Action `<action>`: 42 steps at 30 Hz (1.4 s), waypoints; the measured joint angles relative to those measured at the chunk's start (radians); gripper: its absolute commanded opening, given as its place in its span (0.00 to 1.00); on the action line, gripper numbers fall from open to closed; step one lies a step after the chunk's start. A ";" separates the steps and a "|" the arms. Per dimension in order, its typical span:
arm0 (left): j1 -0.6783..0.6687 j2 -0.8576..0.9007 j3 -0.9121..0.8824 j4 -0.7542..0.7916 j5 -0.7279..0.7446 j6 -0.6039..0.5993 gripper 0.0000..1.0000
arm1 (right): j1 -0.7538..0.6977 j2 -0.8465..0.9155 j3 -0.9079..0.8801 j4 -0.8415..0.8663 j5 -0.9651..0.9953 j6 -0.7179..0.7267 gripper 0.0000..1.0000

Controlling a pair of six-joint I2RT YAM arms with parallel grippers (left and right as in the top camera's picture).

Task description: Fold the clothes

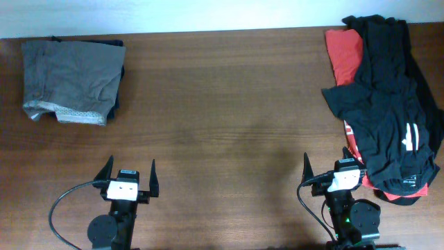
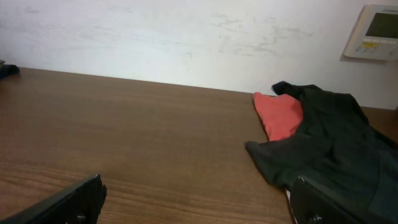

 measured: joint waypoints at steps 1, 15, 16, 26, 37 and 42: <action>0.000 0.000 0.000 0.000 0.000 0.000 0.99 | 0.000 0.000 0.000 0.000 0.000 0.000 0.99; 0.000 0.000 0.000 0.000 0.000 0.000 0.99 | 0.000 0.000 0.000 0.000 0.000 0.000 0.99; 0.000 0.000 0.000 0.000 0.000 0.000 0.99 | 0.000 0.000 0.000 0.000 0.000 0.001 0.99; 0.000 0.000 0.000 0.000 0.000 0.000 0.99 | 0.000 0.000 0.000 0.000 0.000 0.000 0.99; 0.000 0.000 0.000 0.000 -0.007 0.000 0.99 | 0.000 0.000 0.000 0.000 0.000 0.000 0.99; 0.000 0.000 0.000 0.000 -0.007 0.000 0.99 | 0.000 0.000 -0.001 0.026 0.003 0.000 0.99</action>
